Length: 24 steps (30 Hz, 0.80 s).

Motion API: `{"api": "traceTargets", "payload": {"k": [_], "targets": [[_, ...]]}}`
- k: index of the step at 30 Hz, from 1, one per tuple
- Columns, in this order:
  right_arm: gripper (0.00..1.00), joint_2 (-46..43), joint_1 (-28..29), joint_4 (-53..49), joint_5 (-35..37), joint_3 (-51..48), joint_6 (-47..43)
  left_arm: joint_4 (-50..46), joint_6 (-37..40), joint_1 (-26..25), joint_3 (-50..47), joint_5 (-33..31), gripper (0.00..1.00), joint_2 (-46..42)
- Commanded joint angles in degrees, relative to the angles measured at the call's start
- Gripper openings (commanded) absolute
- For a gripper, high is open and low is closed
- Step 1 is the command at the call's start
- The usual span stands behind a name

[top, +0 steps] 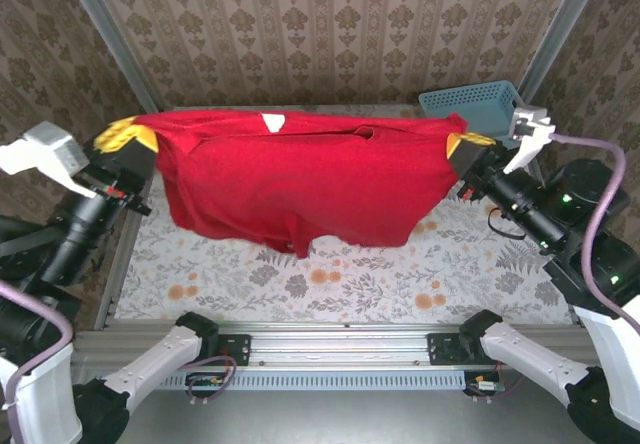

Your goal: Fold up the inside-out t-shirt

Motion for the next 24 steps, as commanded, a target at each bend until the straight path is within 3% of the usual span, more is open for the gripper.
{"api": "traceTargets", "payload": {"k": [1, 6, 12, 17, 21, 23, 24], "targets": [[0.0, 4.34, 0.07, -2.72, 7.23, 5.96, -1.58, -2.0, 4.02, 0.1, 3.84, -6.17, 0.0, 6.25], [0.0, 11.41, 0.04, -4.8, 18.32, 10.14, -5.1, -5.73, 6.99, 0.61, 7.19, -15.96, 0.0, 19.35], [0.0, 19.45, -0.76, -3.12, 24.37, 5.63, -7.57, -5.27, 4.42, 8.15, 4.62, -12.73, 0.0, 34.96], [0.01, 28.78, -7.11, 0.86, 21.3, -0.18, -4.82, 0.33, 2.96, 12.24, 1.52, -8.78, 0.0, 48.3], [0.02, 41.68, -11.53, 6.33, 16.51, -0.29, -2.99, 3.63, 1.54, 14.14, 5.92, -5.01, 0.0, 62.56], [0.1, 49.24, -13.07, 6.99, 14.44, 3.5, -2.67, 2.28, 0.95, 14.72, 12.42, -4.89, 0.0, 70.86], [0.18, 53.37, -13.7, 6.07, 14.1, 6.65, -2.57, 0.84, 0.45, 15.08, 16.12, -5.03, 0.11, 74.58]]}}
